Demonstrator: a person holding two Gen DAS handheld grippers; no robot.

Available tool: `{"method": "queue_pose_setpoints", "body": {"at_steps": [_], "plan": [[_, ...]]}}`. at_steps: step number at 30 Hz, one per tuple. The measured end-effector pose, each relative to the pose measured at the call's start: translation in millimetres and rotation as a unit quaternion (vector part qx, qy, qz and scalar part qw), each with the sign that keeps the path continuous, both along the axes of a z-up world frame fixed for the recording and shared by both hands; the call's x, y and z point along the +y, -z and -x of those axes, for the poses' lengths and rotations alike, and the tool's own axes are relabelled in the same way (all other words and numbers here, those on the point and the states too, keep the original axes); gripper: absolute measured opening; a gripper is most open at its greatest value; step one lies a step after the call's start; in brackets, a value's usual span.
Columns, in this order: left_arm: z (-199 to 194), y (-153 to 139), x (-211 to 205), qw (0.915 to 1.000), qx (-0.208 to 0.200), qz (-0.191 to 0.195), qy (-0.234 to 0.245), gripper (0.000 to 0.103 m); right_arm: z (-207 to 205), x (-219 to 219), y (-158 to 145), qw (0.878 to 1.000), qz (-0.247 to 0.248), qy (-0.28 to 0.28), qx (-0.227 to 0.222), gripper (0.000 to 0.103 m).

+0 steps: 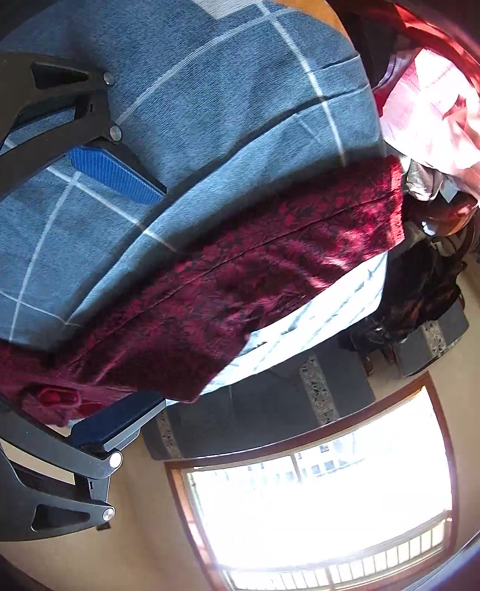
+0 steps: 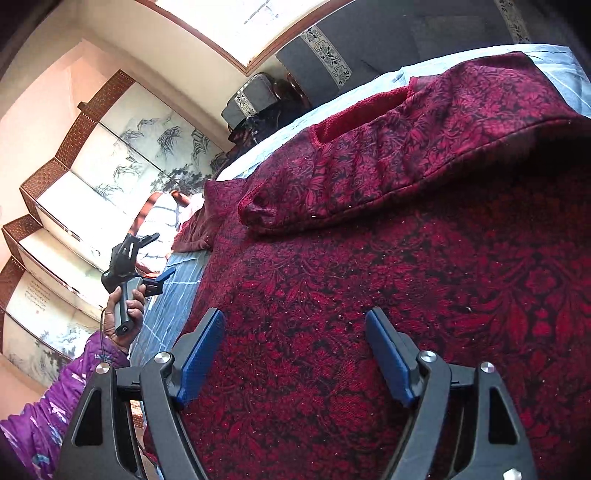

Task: Fold small clothes
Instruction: 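Grasp the cuff of the other sleeve with the left gripper, then fold the held sleeve across the sweater body and open the left gripper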

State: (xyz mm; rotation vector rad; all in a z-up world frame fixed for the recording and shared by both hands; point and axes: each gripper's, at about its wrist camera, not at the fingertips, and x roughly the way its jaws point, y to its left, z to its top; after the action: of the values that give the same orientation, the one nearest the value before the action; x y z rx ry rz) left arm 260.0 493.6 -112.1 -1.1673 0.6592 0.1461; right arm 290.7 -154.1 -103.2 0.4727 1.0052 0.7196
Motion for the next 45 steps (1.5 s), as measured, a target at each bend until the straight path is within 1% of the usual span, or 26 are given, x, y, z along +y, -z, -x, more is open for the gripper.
{"method": "queue_pose_setpoints", "body": {"at_steps": [1, 4, 7, 9, 13, 14, 16, 18, 19, 20, 21, 22, 23, 24, 27, 29, 30, 31, 33, 35, 37, 40, 42, 43, 44, 45], "plan": [[-3.7, 1.4, 6.9, 0.9999, 0.011, 0.003, -0.004, 0.099, 0.1, -1.4, 0.0, 1.000, -0.003, 0.003, 0.000, 0.077], [-18.9, 1.0, 18.1, 0.9998, 0.020, -0.003, 0.007, 0.099, 0.3, -6.4, 0.7, 1.000, -0.011, 0.010, 0.001, 0.077], [-27.4, 1.9, 26.0, 0.9999, 0.013, -0.003, 0.004, 0.098, 0.6, -8.7, 1.1, 1.000, -0.015, 0.013, 0.002, 0.077], [-32.1, 2.3, 31.0, 0.9999, 0.013, -0.001, -0.010, 0.095, 0.1, -8.9, 0.9, 1.000, -0.015, 0.016, 0.003, 0.077], [-40.8, 4.9, 36.6, 0.9996, 0.010, -0.012, -0.022, 0.080, 0.2, -10.4, 1.2, 1.000, -0.018, 0.020, 0.003, 0.078], [-43.2, 6.1, 38.9, 0.9996, 0.010, -0.014, -0.024, 0.077, 0.0, -11.0, 1.0, 1.000, -0.019, 0.021, 0.004, 0.078], [-45.3, 6.8, 38.1, 0.9996, 0.009, -0.018, -0.020, 0.075, 0.2, -11.4, 1.1, 1.000, -0.019, 0.022, 0.003, 0.078], [-46.2, 8.8, 38.5, 0.9996, 0.010, -0.022, -0.018, 0.068, -0.4, -11.2, 1.5, 1.000, -0.019, 0.021, 0.003, 0.078], [-44.3, 10.5, 38.1, 0.9995, 0.010, -0.022, -0.020, 0.060, -0.9, -11.1, 1.6, 1.000, -0.018, 0.021, 0.003, 0.079], [-43.7, 13.2, 38.7, 0.9994, 0.013, -0.022, -0.022, 0.047, -1.7, -11.3, 1.1, 1.000, -0.018, 0.021, 0.003, 0.079], [-42.1, 16.3, 38.6, 0.9992, 0.019, -0.026, -0.026, 0.039, -2.0, -11.8, 1.1, 1.000, -0.019, 0.020, 0.002, 0.079], [-40.4, 19.2, 39.0, 0.9986, 0.027, -0.032, -0.031, 0.021, -2.3, -12.5, 1.2, 1.000, -0.019, 0.021, 0.002, 0.080], [-38.2, 22.5, 39.4, 0.9983, 0.032, -0.034, -0.035, 0.013, -2.2, -12.3, 1.4, 1.000, -0.019, 0.022, 0.001, 0.080], [-35.8, 24.1, 39.3, 0.9985, 0.025, -0.033, -0.037, 0.013, -2.2, -12.9, 1.6, 1.000, -0.019, 0.022, 0.000, 0.080], [-33.3, 22.4, 35.8, 0.9982, 0.022, -0.039, -0.039, 0.013, -2.3, -13.5, 0.1, 0.999, -0.020, 0.025, -0.001, 0.080], [-30.3, 14.9, 31.2, 0.9986, -0.001, -0.032, -0.043, 0.013, -2.3, -14.1, -0.3, 0.999, -0.020, 0.026, -0.002, 0.080], [-29.8, 7.3, 26.6, 0.9985, -0.016, -0.032, -0.042, 0.013, -2.5, -14.3, -0.2, 0.999, -0.020, 0.026, -0.002, 0.080], [-31.6, -3.7, 19.7, 0.9982, -0.029, -0.041, -0.033, 0.013, -2.6, -14.7, -0.1, 0.999, -0.020, 0.026, -0.003, 0.080], [-38.1, -30.3, -1.6, 0.9961, -0.057, -0.067, 0.000, 0.013, -2.4, -15.6, 0.6, 0.999, -0.021, 0.028, -0.004, 0.080], [-45.6, -56.9, -30.1, 0.9923, -0.086, -0.080, 0.038, 0.012, -2.1, -16.3, 0.7, 0.999, -0.023, 0.029, -0.004, 0.080], [-54.3, -84.2, -65.8, 0.9855, -0.111, -0.100, 0.081, 0.012, -1.8, -17.4, 0.7, 0.999, -0.024, 0.032, -0.005, 0.080], [-67.3, -120.3, -127.6, 0.9697, -0.146, -0.132, 0.146, 0.012, -1.7, -19.7, 0.8, 0.999, -0.027, 0.036, -0.005, 0.080], [-74.8, -136.6, -169.3, 0.9586, -0.160, -0.147, 0.184, 0.012, -1.4, -21.8, 1.0, 0.999, -0.030, 0.039, -0.006, 0.080], [-77.2, -141.7, -188.4, 0.9539, -0.164, -0.151, 0.201, 0.012, -1.1, -23.0, 1.2, 0.999, -0.032, 0.041, -0.007, 0.080], [-77.1, -144.5, -204.1, 0.9509, -0.171, -0.148, 0.212, 0.012, -1.0, -24.2, 1.2, 0.998, -0.034, 0.043, -0.007, 0.080], [-75.7, -146.1, -214.5, 0.9500, -0.179, -0.138, 0.216, 0.012, -0.9, -25.1, 1.1, 0.998, -0.037, 0.044, -0.007, 0.080]]}}
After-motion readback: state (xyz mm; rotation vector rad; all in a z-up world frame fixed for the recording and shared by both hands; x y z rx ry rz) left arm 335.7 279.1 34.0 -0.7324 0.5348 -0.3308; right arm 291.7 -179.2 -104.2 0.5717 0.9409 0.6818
